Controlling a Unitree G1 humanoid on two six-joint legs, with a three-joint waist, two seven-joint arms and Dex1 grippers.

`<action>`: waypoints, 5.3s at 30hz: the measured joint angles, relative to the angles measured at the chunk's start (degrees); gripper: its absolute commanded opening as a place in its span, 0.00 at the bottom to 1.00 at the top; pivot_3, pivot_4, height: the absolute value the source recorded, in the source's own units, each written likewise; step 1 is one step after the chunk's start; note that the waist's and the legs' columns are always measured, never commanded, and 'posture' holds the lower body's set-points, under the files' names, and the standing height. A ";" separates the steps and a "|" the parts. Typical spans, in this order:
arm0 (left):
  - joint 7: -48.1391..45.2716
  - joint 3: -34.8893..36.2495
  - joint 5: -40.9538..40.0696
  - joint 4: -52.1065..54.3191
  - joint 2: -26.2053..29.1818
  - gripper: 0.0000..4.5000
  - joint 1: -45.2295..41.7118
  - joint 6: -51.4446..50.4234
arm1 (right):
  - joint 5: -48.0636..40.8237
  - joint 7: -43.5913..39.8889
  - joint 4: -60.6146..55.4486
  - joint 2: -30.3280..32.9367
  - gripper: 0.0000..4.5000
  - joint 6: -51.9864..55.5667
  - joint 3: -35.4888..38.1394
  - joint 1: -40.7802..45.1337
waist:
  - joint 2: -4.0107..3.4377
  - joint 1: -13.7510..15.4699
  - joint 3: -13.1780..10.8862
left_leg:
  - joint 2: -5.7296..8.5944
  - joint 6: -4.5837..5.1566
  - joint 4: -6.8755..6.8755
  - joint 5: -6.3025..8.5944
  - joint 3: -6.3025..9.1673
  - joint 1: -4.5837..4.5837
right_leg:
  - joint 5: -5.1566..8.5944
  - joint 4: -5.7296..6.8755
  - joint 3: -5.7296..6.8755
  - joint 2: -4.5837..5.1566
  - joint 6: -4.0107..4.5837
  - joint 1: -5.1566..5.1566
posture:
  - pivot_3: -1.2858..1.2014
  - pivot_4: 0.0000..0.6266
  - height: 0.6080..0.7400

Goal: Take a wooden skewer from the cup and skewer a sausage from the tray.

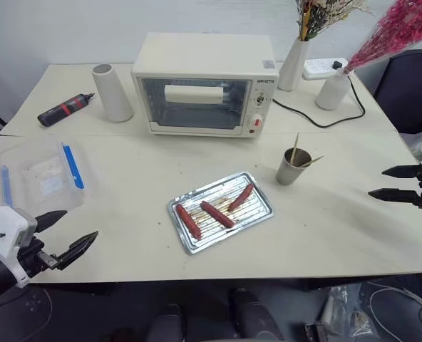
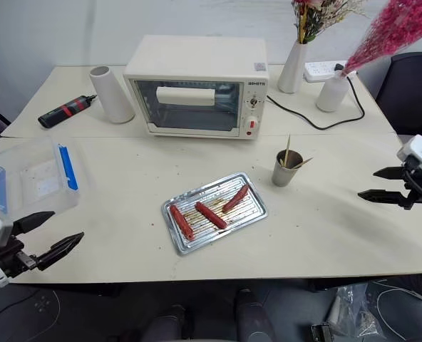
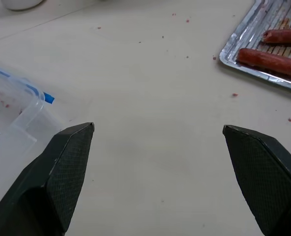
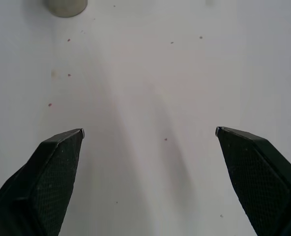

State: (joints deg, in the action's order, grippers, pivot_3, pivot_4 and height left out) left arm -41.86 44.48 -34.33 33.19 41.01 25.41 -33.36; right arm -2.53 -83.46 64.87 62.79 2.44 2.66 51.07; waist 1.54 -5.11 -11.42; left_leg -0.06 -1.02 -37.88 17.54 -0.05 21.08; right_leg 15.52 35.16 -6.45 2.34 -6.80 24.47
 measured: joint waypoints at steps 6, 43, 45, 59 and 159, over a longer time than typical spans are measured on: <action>-0.18 -0.99 -4.15 2.66 0.90 0.99 -2.56 -3.05 | -3.42 2.20 -2.78 -1.21 1.00 6.63 3.27 -1.75 | 0.00 0.10 0.00 | 0.01 0.00 -0.03 0.00 0.01 0.00 | -0.03 0.09 -0.01 0.00 -0.05 0.00 | 0.52 0.24 1.00; 6.12 -29.81 -13.36 2.23 4.52 1.00 -37.61 -8.54 | -35.76 45.59 -61.59 -26.79 0.69 58.88 21.39 -18.71 | -0.03 0.38 0.04 | 0.17 -0.02 -0.15 0.00 0.83 0.15 | -0.27 0.41 0.16 -0.07 -0.55 0.08 | 0.52 0.24 1.00; 6.12 -29.81 -13.17 2.23 4.52 1.00 -37.61 -8.50 | -36.09 46.03 -61.62 -26.79 0.69 58.84 21.39 -18.71 | -0.03 0.38 0.04 | 0.17 -0.02 -0.15 0.00 0.83 0.15 | -0.26 0.40 0.16 -0.07 -0.55 0.08 | 0.52 0.24 1.00; 6.11 -30.60 -12.41 1.75 3.94 1.00 -39.33 -8.46 | -39.15 48.54 -62.66 -26.78 0.13 58.94 21.39 -18.54 | -0.03 0.39 0.04 | 0.17 -0.02 -0.14 0.00 0.83 0.16 | -0.26 0.38 0.16 -0.08 -0.56 0.08 | 0.52 0.24 1.00; 7.33 -41.66 -4.73 -6.97 -15.43 0.61 -58.09 0.07 | -109.02 89.28 -55.77 -32.60 0.00 71.22 15.41 4.29 | -0.03 0.71 0.03 | -0.08 0.06 -0.08 0.00 0.97 1.29 | -0.42 -0.06 0.29 0.09 -0.83 0.95 | 0.52 0.24 1.00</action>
State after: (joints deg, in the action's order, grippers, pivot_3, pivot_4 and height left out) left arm -34.53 2.82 -39.06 26.22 25.58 -32.68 -33.29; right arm -111.54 5.82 9.09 30.19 73.67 18.08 55.36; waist 1.51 -4.40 -11.39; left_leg -0.15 -0.97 -37.96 17.54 0.93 22.36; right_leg 15.10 35.10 -6.15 2.43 -7.63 25.43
